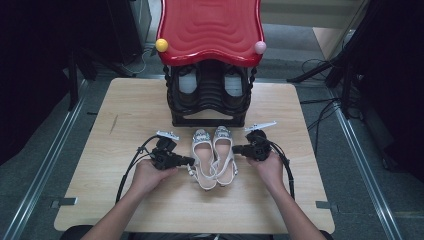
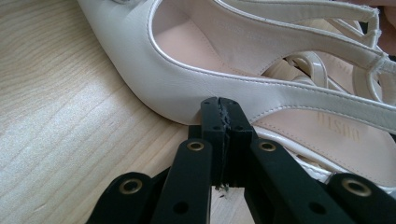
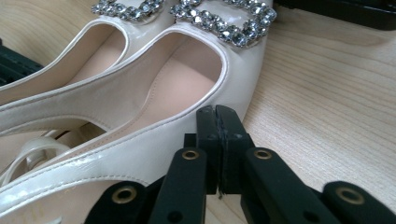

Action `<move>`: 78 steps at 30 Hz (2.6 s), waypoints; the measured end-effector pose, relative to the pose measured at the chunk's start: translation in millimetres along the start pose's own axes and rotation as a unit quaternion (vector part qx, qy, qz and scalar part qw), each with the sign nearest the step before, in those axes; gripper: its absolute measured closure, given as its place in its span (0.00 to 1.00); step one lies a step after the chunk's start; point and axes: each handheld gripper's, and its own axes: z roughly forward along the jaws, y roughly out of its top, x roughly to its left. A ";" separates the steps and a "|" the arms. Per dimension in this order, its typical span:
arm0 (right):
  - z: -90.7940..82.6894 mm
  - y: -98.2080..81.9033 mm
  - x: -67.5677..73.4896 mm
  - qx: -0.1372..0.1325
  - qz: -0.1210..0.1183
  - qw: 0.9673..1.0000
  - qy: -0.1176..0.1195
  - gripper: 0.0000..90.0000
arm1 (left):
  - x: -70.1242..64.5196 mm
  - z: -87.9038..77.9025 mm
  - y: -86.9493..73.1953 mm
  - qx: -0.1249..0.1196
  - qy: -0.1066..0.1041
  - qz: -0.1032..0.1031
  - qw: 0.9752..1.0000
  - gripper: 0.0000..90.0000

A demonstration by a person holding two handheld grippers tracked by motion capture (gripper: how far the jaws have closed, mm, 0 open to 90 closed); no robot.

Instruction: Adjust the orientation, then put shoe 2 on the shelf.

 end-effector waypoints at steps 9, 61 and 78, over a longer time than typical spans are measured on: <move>-1.2 -11.8 13.5 -0.044 -0.026 0.996 -0.078 0.84 | -2.1 1.7 -2.6 -0.006 -0.004 -0.004 1.000 1.00; -30.6 15.3 41.5 -0.014 -0.038 0.999 0.001 0.63 | -1.7 -43.0 -0.9 -0.036 0.045 0.017 0.998 0.55; -3.7 31.9 71.0 0.066 -0.046 0.997 0.007 0.64 | 0.5 -45.0 -1.3 -0.039 0.047 0.015 0.998 0.54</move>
